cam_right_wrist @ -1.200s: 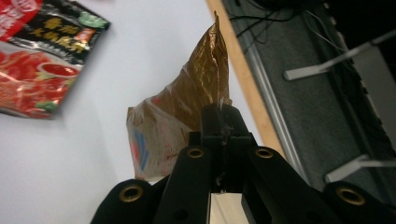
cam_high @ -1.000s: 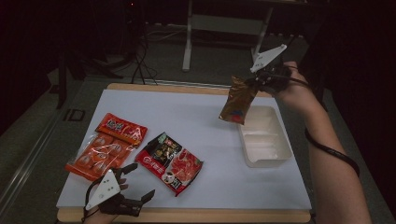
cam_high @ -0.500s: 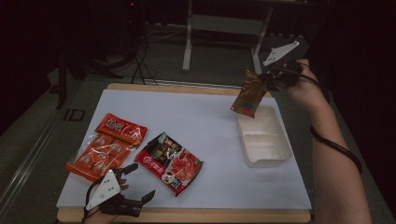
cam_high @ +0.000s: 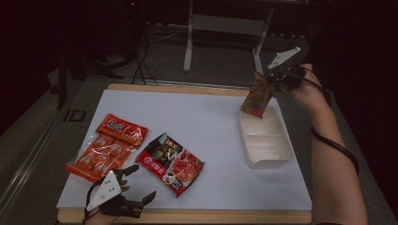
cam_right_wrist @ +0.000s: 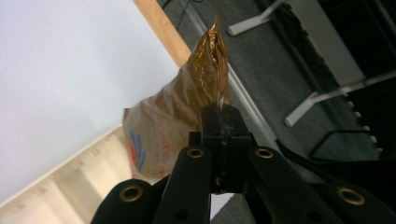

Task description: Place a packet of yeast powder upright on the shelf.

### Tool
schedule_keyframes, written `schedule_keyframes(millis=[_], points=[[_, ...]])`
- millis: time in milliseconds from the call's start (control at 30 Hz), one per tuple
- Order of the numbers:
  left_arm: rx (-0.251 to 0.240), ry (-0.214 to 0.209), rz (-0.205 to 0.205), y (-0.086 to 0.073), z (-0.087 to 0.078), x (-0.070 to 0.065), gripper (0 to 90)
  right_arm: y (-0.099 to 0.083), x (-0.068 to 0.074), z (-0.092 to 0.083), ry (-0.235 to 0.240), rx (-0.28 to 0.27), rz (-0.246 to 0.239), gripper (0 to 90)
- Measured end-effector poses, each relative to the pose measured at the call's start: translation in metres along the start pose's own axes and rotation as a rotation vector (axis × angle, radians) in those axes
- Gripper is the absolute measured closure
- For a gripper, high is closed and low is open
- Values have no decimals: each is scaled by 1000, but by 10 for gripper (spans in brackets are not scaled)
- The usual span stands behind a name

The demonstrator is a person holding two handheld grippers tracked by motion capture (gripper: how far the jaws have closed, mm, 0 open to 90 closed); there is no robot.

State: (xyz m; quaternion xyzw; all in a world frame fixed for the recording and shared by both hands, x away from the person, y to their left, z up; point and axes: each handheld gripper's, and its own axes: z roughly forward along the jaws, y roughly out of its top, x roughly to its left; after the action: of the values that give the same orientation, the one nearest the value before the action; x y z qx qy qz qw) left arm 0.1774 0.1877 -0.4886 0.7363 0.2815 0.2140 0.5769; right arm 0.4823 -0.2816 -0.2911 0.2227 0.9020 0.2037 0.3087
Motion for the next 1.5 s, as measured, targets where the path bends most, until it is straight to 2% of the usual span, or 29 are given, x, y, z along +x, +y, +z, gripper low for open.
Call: schedule_keyframes(millis=[267, 333, 567, 967, 1167, 1333, 1500], points=[[2, -1, -5, -1, -1, 1, 33, -6, 3, 16, -35, 53, -35, 900], [0, -1, -7, -1, -1, 1, 33, -7, 5, 20, -64, 67, -55, 900], [3, -1, -9, -1, 0, 1, 33, -9, 10, 29, -80, 42, -66, 900], [3, -3, -11, -1, 0, 1, 33, -5, 19, 39, 22, -50, -15, 900], [2, -6, -12, -1, 0, 2, 33, -1, 20, 39, 98, -79, 14, 900], [0, -4, -15, -2, -1, 2, 33, 0, 22, 42, 124, -105, 20, 900], [3, -6, -11, -1, 0, 1, 33, 0, 22, 44, 151, -107, 33, 900]])
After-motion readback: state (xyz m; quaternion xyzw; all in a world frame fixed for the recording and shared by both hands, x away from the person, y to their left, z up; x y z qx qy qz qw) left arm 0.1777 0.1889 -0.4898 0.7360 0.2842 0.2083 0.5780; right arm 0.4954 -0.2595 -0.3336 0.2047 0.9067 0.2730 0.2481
